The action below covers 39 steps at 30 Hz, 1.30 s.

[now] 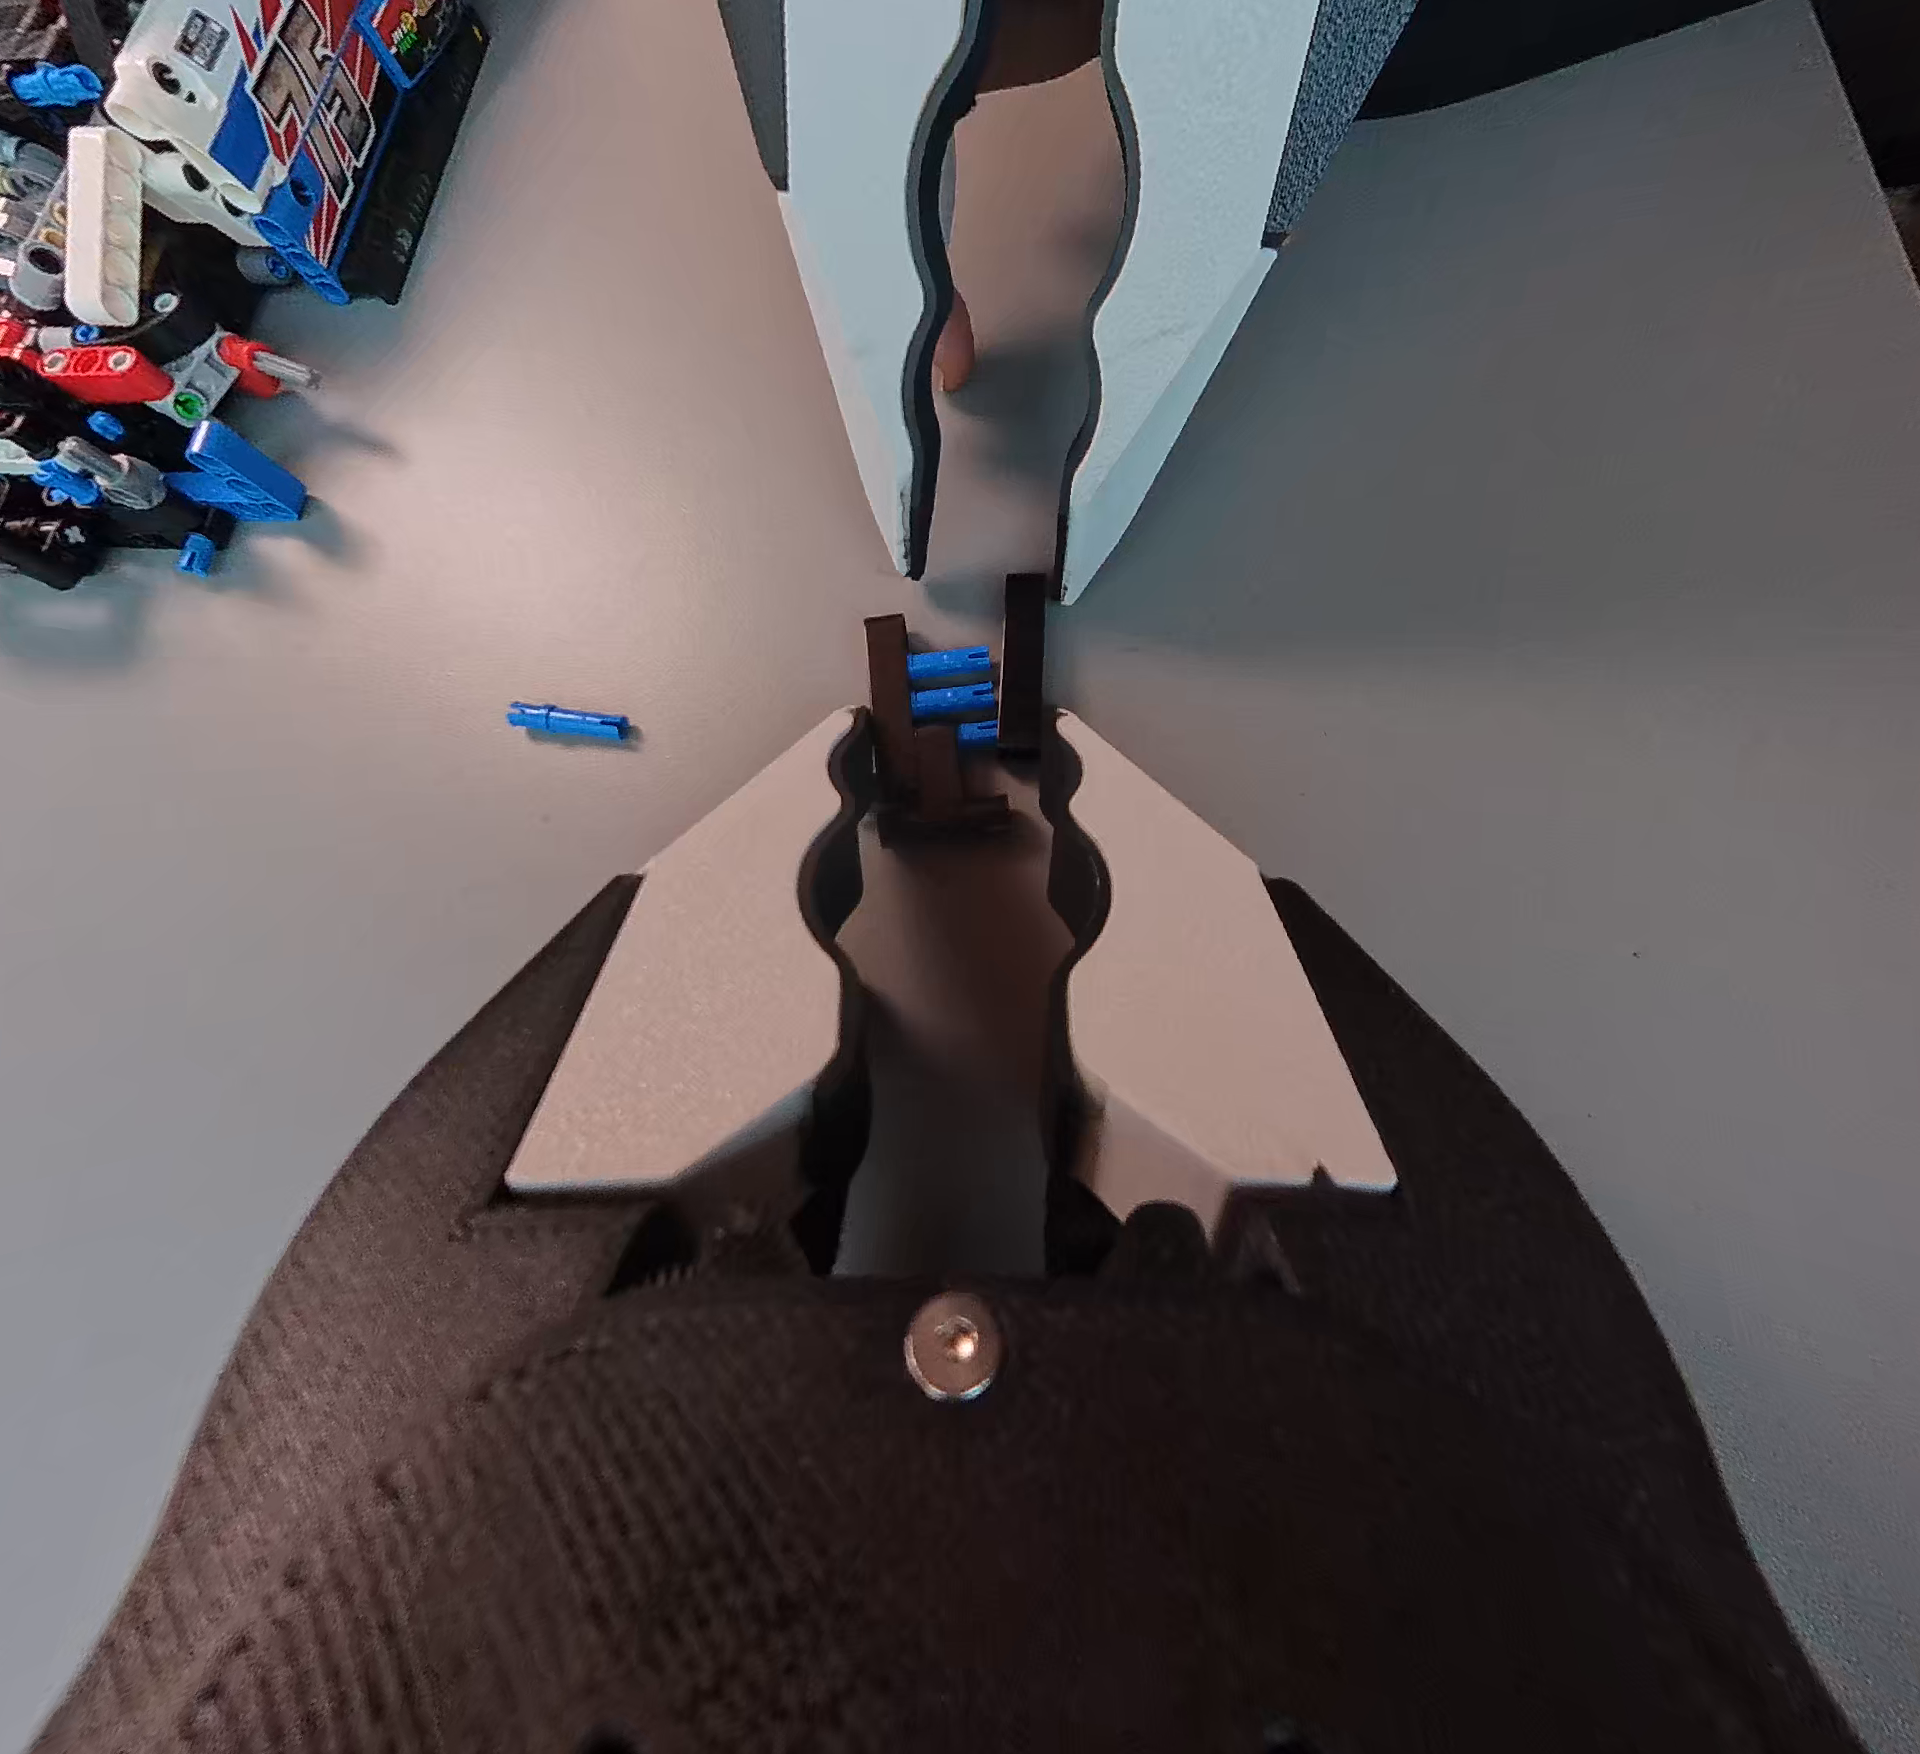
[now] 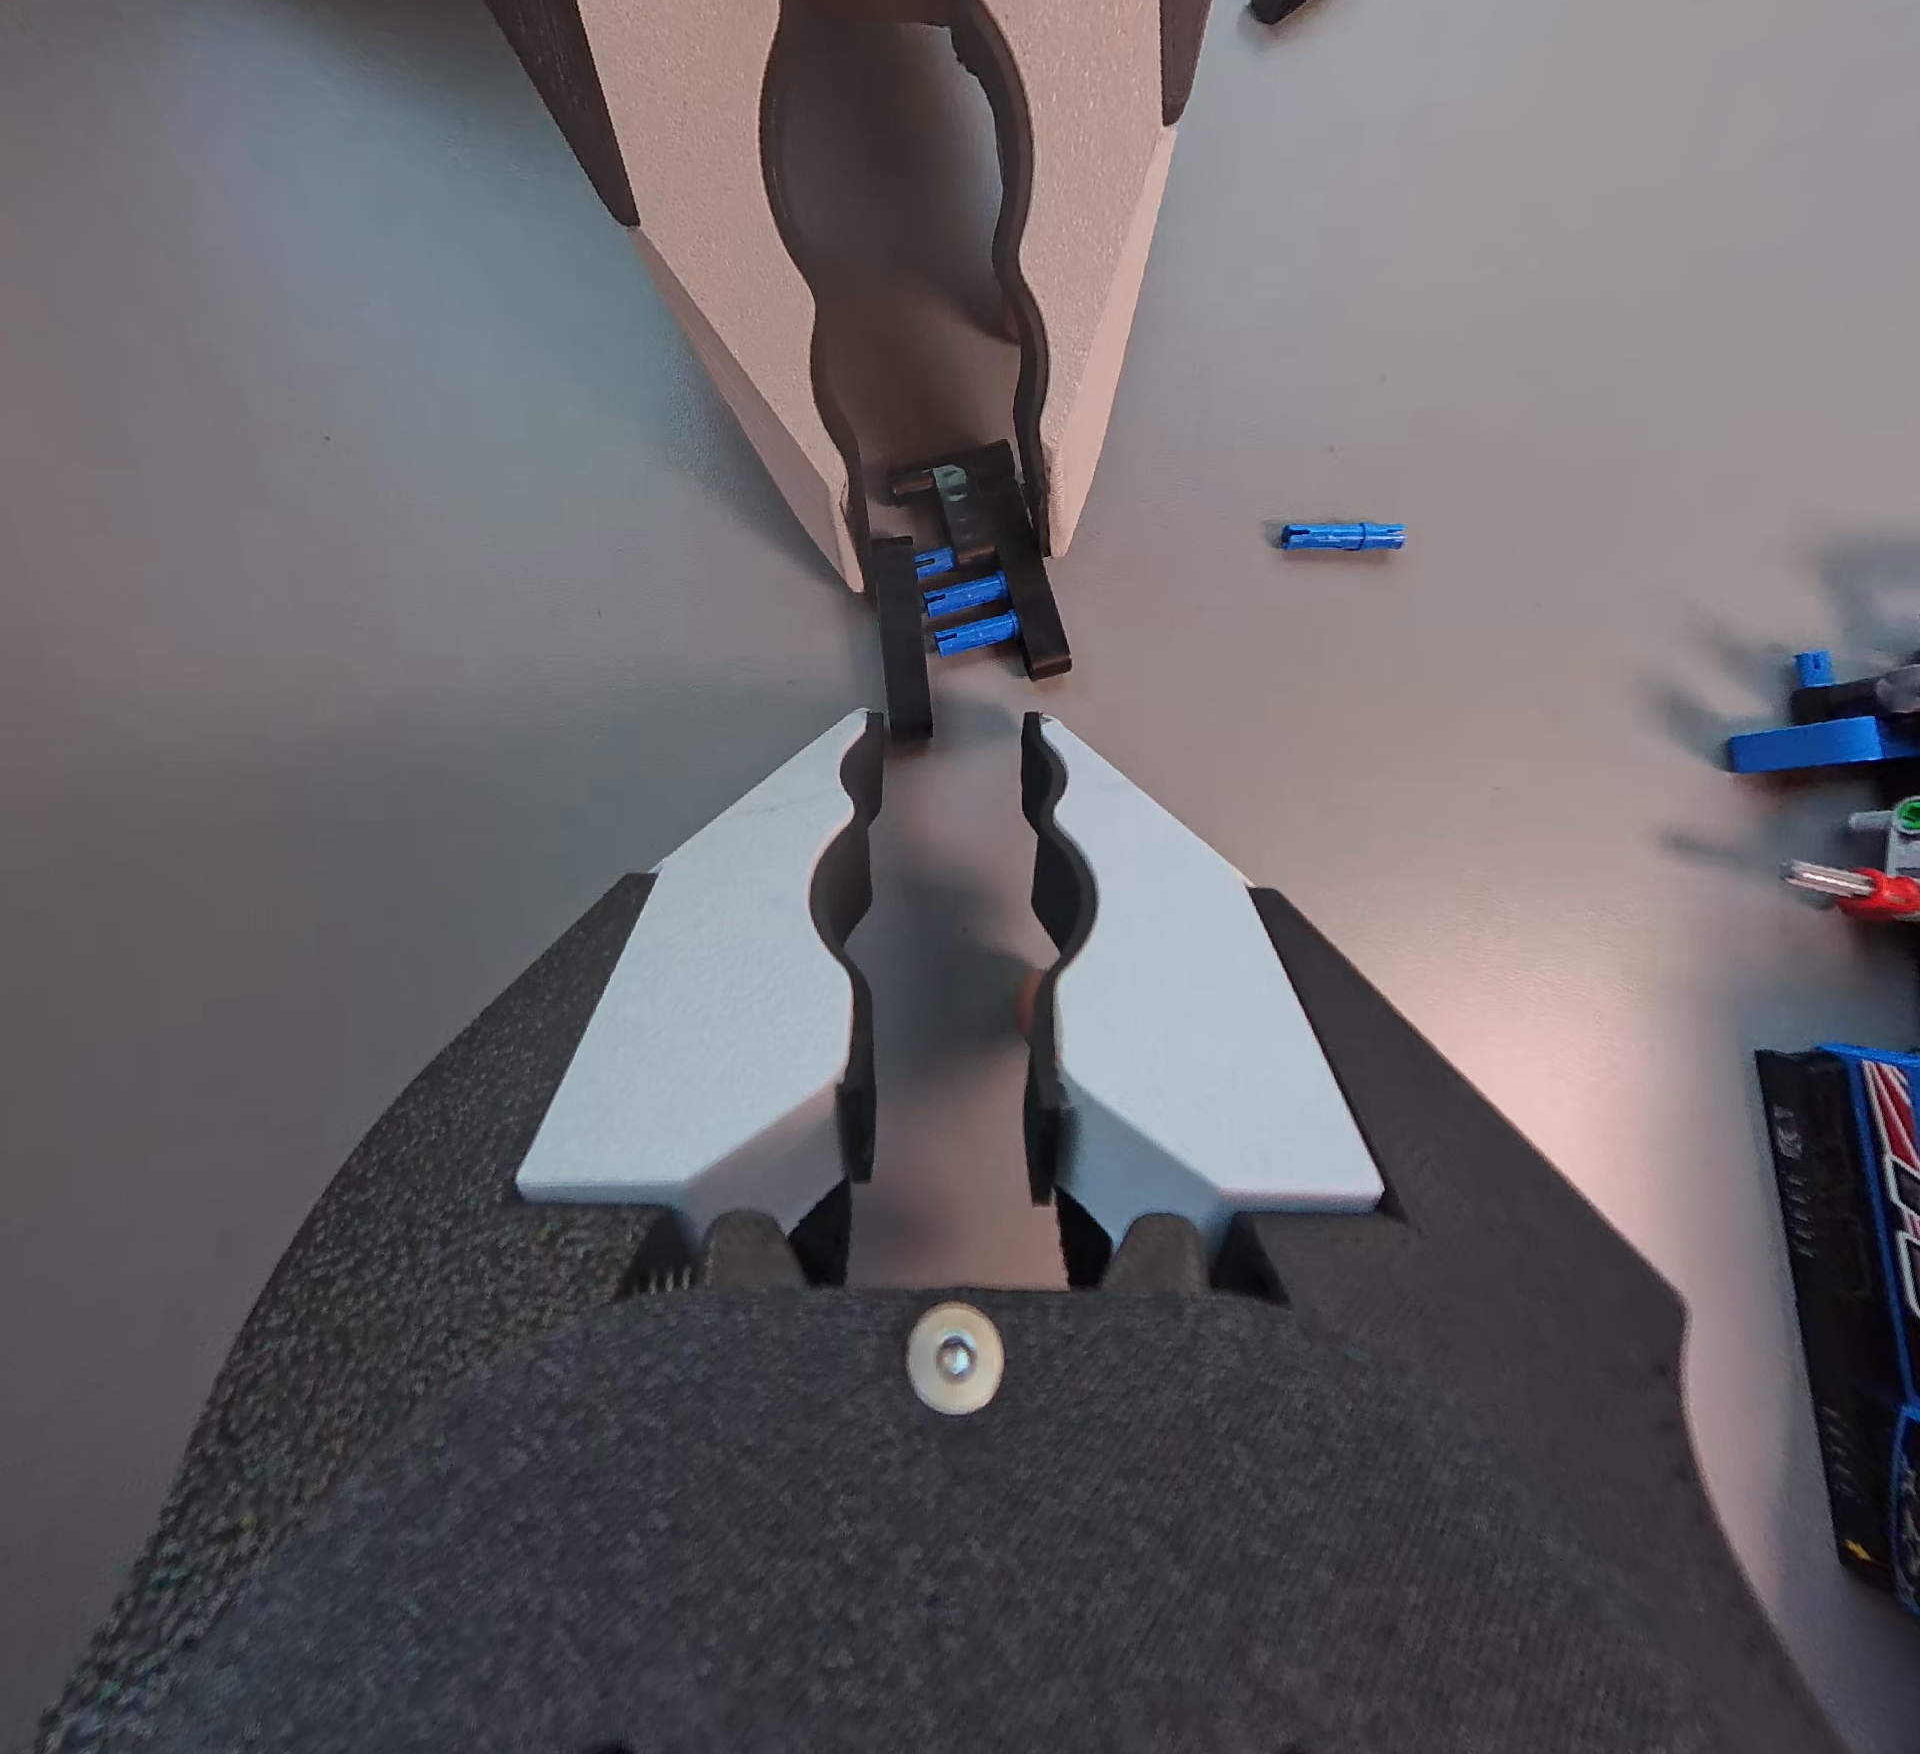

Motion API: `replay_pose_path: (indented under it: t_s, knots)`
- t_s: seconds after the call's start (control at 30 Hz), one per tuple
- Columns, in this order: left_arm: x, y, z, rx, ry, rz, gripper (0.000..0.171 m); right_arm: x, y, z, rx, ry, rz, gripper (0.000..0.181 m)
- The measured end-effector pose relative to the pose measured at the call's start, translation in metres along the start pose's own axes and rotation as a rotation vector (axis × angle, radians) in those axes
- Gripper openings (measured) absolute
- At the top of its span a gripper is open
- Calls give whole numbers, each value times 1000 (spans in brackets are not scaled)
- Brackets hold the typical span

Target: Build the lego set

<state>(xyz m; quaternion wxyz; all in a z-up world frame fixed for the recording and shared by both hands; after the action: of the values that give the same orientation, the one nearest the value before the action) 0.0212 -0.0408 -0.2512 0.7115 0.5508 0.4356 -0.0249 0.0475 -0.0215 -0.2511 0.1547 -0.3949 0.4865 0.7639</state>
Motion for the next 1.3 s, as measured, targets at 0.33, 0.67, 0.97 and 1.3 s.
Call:
replay_pose_path:
  t_s: [0.33, 0.67, 0.97, 1.3]
  knots:
    - [-4, -3, -2, -20, 8, -2, 34, 0, 1, -3, -19, 3, 1, 21]
    - [-15, -13, -2, -36, 13, -25, 33, 3, 7, -16, -91, 55, 0, 5]
    - [-19, -16, -8, -38, 65, -47, 25, -19, -21, -3, -78, 76, -77, 5]
    - [-82, -9, -41, -104, 247, 69, 31, -34, -60, 53, 56, -104, -159, 5]
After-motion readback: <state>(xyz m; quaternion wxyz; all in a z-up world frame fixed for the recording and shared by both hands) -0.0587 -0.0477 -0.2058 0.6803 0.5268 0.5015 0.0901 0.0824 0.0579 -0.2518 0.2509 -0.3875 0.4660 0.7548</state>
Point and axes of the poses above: each gripper's, where its closed fingertips meet, x out along the fingers, y out of its top, z = x × y across the jaws, the point moved 1 cm from there along -x, back along the fingers, and after that the axes turned 10 degrees about -y, right-handed, at the moved point
